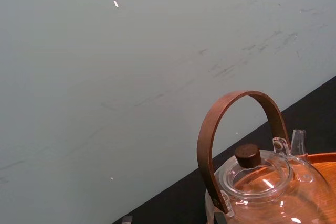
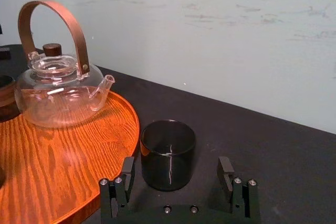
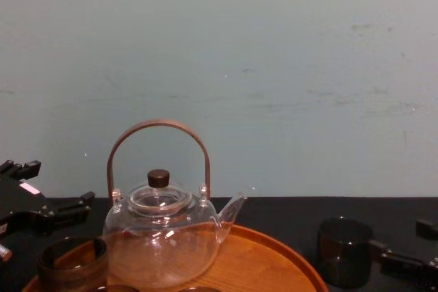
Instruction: Pick up the glass from the table and place it on the tray.
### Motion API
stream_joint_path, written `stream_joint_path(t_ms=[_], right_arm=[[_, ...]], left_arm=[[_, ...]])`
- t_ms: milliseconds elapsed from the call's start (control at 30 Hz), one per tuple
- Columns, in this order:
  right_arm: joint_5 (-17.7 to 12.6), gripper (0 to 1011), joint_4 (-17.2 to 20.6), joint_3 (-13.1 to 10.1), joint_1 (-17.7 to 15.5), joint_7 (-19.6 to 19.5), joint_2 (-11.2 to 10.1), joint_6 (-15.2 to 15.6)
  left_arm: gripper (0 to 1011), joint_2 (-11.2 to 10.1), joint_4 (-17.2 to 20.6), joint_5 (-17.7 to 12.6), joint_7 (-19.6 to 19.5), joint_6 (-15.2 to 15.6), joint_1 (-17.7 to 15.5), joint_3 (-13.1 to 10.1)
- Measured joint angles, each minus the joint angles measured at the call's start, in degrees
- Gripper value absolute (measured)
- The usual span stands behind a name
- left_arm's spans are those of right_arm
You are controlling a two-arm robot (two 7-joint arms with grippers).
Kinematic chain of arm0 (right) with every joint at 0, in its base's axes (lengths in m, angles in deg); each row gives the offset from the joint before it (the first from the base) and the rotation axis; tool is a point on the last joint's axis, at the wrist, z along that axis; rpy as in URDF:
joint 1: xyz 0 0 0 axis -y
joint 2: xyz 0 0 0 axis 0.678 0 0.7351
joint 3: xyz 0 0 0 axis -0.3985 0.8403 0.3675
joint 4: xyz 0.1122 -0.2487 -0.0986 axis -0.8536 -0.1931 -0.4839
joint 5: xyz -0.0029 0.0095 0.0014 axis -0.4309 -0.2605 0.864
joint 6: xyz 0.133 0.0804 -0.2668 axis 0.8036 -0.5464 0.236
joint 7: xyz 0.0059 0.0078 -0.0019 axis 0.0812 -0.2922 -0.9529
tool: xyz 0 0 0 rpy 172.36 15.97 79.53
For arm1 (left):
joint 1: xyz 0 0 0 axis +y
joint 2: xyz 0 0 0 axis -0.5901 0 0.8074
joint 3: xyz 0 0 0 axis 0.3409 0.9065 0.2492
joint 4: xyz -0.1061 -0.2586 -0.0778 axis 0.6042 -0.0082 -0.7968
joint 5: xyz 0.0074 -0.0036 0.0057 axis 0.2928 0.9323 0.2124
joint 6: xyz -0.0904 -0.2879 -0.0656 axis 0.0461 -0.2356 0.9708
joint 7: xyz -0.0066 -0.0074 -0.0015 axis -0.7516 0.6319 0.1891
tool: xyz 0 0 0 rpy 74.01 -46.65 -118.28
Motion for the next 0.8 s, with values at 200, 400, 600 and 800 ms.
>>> stream_joint_path(t_ms=[200,400,600,800], right_arm=[[1.11,1002,-2.91,1.22,2.53,0.3,0.85,0.13],[2.02,1003,-5.77,2.28,4.97,0.87,1.77,-0.18],[2.53,1002,-8.93,3.12,7.24,1.43,2.75,-0.81],[2.88,1002,-11.73,3.64,9.19,2.03,3.37,-1.46]], left_arm=[[1001,0.0,0.0,0.0,0.0,0.0,0.0,0.0],[1001,0.0,0.0,0.0,0.0,0.0,0.0,0.0],[1001,0.0,0.0,0.0,0.0,0.0,0.0,0.0],[1001,0.0,0.0,0.0,0.0,0.0,0.0,0.0]])
